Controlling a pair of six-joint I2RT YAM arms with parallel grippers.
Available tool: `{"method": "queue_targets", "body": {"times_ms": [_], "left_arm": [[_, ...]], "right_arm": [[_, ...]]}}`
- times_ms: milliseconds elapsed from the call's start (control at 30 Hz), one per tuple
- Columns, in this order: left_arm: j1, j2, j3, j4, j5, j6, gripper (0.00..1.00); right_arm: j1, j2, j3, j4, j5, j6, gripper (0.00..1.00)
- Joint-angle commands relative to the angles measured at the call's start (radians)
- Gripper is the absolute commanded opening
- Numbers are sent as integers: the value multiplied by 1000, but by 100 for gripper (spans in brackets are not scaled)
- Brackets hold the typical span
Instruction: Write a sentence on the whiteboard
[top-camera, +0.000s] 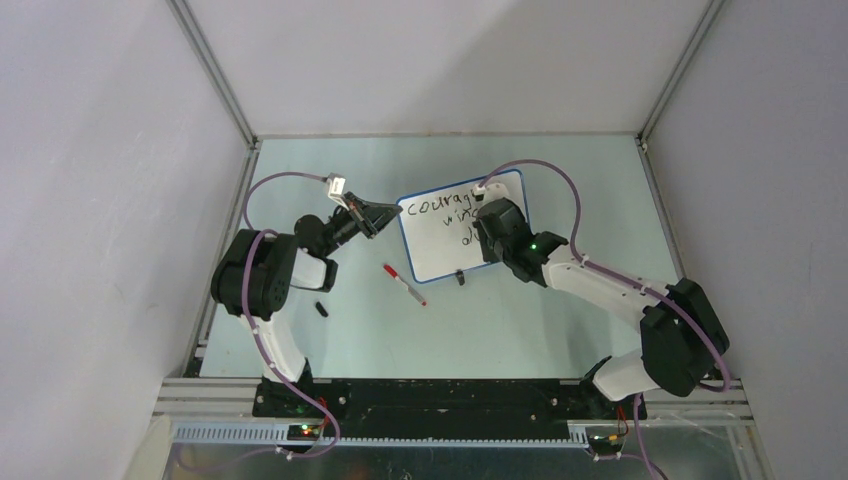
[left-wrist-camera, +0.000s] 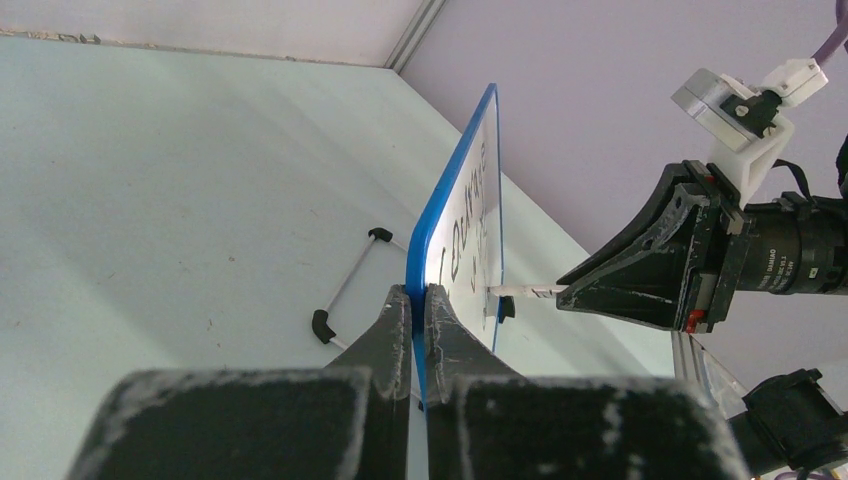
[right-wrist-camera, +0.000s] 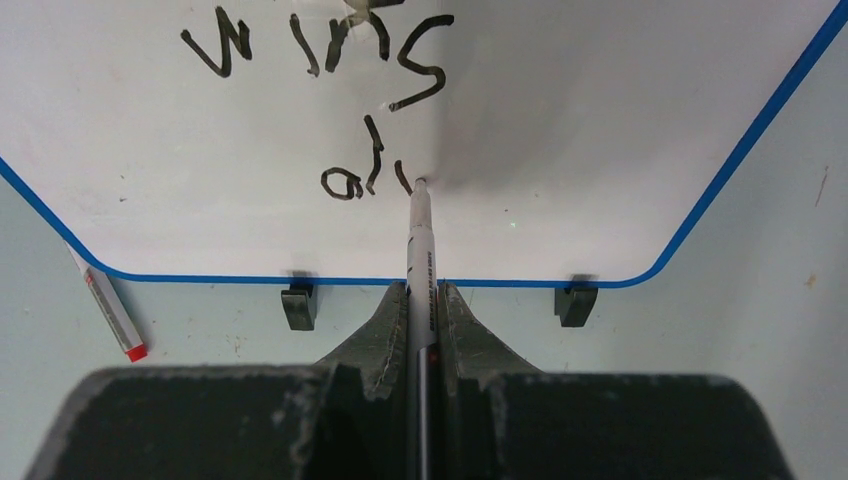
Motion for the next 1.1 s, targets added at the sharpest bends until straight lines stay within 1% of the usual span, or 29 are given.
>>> {"method": "queue_targets", "body": {"times_ms": [0, 733, 1067], "left_arm": [[0, -6, 0, 28, 28, 48, 0], [0, -5, 2, 29, 29, 46, 0], [0, -8, 0, 29, 28, 48, 0]], "right_arm": [[-12, 18, 59, 34, 20, -2, 0], [-22, 20, 92, 18, 19, -5, 0], [-19, 16, 59, -18, 18, 14, 0]]}}
